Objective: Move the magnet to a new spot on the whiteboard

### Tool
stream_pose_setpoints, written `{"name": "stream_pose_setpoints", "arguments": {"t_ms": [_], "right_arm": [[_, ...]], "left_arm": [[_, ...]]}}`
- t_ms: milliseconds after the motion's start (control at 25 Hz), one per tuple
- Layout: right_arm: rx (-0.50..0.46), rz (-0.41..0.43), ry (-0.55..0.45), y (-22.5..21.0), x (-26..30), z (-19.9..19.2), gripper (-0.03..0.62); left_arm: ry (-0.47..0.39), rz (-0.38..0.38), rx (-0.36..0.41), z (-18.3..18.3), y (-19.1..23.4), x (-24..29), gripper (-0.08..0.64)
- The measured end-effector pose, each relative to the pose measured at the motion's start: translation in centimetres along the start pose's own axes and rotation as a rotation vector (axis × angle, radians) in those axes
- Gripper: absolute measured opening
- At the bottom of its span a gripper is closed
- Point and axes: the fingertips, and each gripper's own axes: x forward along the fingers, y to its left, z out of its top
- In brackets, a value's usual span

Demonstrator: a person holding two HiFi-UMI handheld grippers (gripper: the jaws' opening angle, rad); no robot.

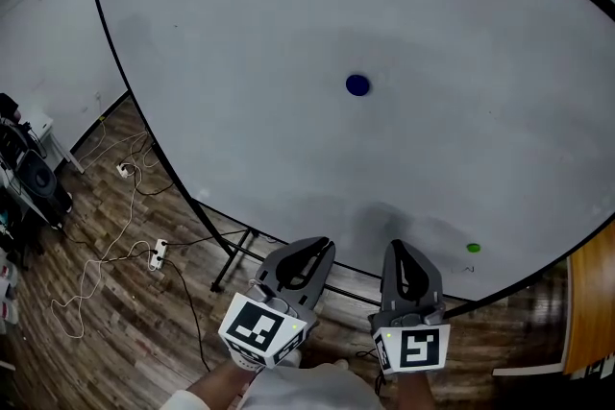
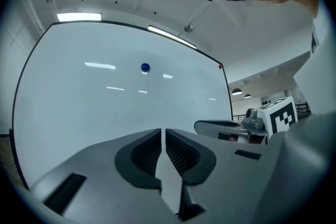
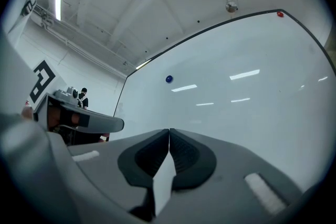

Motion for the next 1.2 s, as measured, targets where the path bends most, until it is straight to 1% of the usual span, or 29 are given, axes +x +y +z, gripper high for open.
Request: {"name": "stream_pose_setpoints", "arguments": {"t_ms": [160,280,400,560,640,720,840,920,1000,1120,1200], "right_arm": [[-0.002,0.000,-0.009,-0.1,0.3,0.4,0.000],[0.018,-0.011,-0.020,-0.2,0.3,1.2,0.000],[0.017,-0.016,-0.037,0.0,0.5,2.4,0.000],[-0.013,-0.015,-0.070,-0.2,0.8,3.9,0.000],[-0.021,-0.019,-0.081,-0.5,0.9,4.4,0.001],[-0.026,-0.021,-0.086,-0.9,1.1,4.8,0.000],[-0.039,-0.023,-0.096,-1.4,1.5,5.4,0.000],[-0.049,-0.022,-0.104,-1.6,1.8,5.8,0.000],[-0.053,-0.020,-0.107,-1.6,1.9,6.2,0.000],[-0.051,-0.018,-0.110,-1.3,2.0,6.2,0.001],[-0.047,-0.018,-0.110,-1.3,2.0,6.1,0.000]], "left_arm": [[-0.049,-0.003,0.040,2.8,0.0,0.9,0.012],[-0.086,-0.013,0.058,4.7,0.0,1.8,0.017],[-0.114,-0.010,0.079,6.3,0.3,2.4,0.053],[-0.151,-0.010,0.103,8.0,0.4,3.0,0.076],[-0.171,-0.005,0.117,9.1,0.6,3.4,0.118],[-0.187,0.005,0.138,10.2,1.0,4.0,0.132],[-0.204,0.026,0.167,11.8,1.5,5.0,0.132],[-0.199,0.043,0.171,12.6,2.0,5.5,0.132],[-0.217,0.056,0.181,13.6,2.4,6.0,0.132],[-0.231,0.075,0.197,15.0,2.8,6.7,0.141],[-0.235,0.096,0.223,15.6,3.1,7.5,0.150]]}}
